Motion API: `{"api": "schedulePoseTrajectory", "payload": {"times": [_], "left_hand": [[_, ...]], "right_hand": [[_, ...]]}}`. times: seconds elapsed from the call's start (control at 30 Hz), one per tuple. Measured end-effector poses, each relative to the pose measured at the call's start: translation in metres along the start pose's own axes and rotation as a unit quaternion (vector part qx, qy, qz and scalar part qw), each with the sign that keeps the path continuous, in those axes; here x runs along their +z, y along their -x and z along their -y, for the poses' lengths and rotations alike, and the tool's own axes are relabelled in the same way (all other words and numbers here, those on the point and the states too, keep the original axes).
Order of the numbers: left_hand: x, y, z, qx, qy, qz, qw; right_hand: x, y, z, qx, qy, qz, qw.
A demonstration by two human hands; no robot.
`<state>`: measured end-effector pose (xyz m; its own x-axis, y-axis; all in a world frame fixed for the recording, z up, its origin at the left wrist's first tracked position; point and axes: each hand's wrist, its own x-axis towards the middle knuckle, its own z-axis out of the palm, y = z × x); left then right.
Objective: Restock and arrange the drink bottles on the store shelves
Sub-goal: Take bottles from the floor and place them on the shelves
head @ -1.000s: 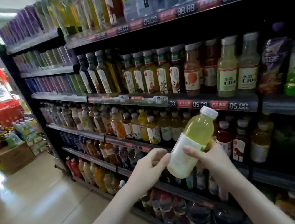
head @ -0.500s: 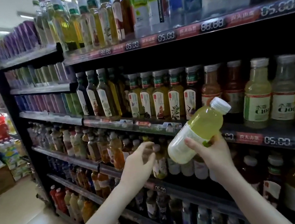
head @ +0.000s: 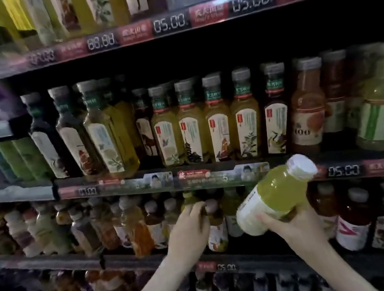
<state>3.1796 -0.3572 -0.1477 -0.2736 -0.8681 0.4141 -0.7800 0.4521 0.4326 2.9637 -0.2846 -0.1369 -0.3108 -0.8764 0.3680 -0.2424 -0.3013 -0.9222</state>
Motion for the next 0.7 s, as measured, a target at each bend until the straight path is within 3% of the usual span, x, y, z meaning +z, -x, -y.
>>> {"api": "schedulePoseTrajectory", "payload": {"times": [0.2,0.33,0.47,0.5,0.57,0.7], "left_hand": [[0.069,-0.016,0.015,-0.011,-0.076,0.084,0.994],[0.092,-0.044,0.028,-0.054,-0.058,0.115,0.99],[0.094,-0.063,0.033,-0.002,-0.137,0.077,0.987],[0.09,-0.061,0.032,-0.036,-0.14,0.124,0.982],[0.093,-0.047,0.044,-0.072,-0.147,0.121,0.979],[0.087,-0.008,0.062,-0.033,-0.066,0.067,0.995]], "right_hand": [[0.007,0.023,-0.075,0.102,0.075,-0.046,0.991],[0.017,0.025,-0.119,0.147,0.084,-0.073,0.983],[0.032,0.018,-0.141,0.173,0.059,-0.082,0.98],[0.037,0.016,-0.145,0.174,0.05,-0.079,0.98],[0.046,0.011,-0.151,0.181,0.039,-0.074,0.98],[0.06,-0.001,-0.155,0.179,0.029,-0.072,0.981]]}}
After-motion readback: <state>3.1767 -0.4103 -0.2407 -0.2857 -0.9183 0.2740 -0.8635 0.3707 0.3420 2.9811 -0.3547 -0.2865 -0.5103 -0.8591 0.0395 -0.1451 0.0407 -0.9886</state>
